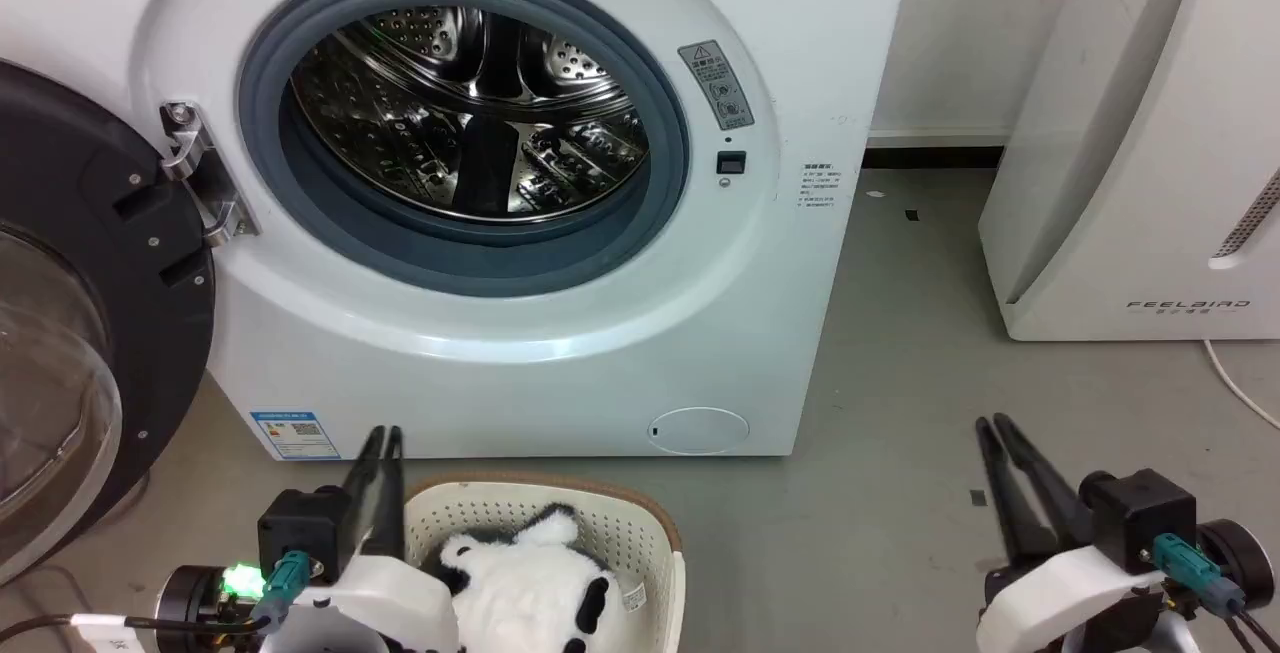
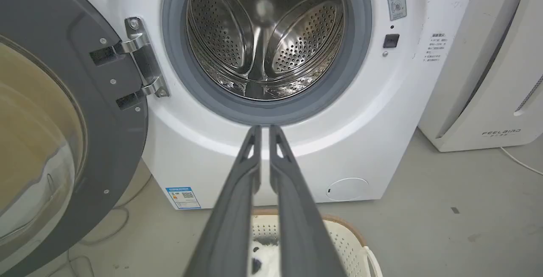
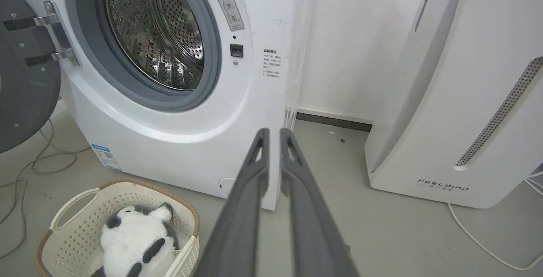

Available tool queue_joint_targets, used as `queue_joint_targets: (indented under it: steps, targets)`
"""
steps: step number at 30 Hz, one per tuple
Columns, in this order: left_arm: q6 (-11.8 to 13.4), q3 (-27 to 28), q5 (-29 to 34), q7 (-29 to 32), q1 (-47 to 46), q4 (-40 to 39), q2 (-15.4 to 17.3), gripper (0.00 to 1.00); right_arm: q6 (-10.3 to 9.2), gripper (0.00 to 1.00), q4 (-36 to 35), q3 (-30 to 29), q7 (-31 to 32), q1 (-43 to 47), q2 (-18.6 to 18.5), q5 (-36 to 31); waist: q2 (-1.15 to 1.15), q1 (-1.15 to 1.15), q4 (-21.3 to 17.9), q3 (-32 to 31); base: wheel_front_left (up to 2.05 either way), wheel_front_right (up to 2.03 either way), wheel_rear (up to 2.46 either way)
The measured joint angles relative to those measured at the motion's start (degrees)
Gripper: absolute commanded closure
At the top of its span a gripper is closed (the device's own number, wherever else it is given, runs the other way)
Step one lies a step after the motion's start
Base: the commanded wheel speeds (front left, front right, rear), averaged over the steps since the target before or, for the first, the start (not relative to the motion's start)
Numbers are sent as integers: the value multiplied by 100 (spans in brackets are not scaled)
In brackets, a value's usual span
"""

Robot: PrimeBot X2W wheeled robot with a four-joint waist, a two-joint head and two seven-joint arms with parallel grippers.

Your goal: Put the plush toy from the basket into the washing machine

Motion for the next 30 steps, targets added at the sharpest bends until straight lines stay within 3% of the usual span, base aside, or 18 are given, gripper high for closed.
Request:
queue_joint_targets:
  steps: [30]
  targets:
    - [0,-246,-164,-287,-32,391,-1,0,1,0,-64,-134,-281,1,0,155,0,0,-91,292,0,0,0]
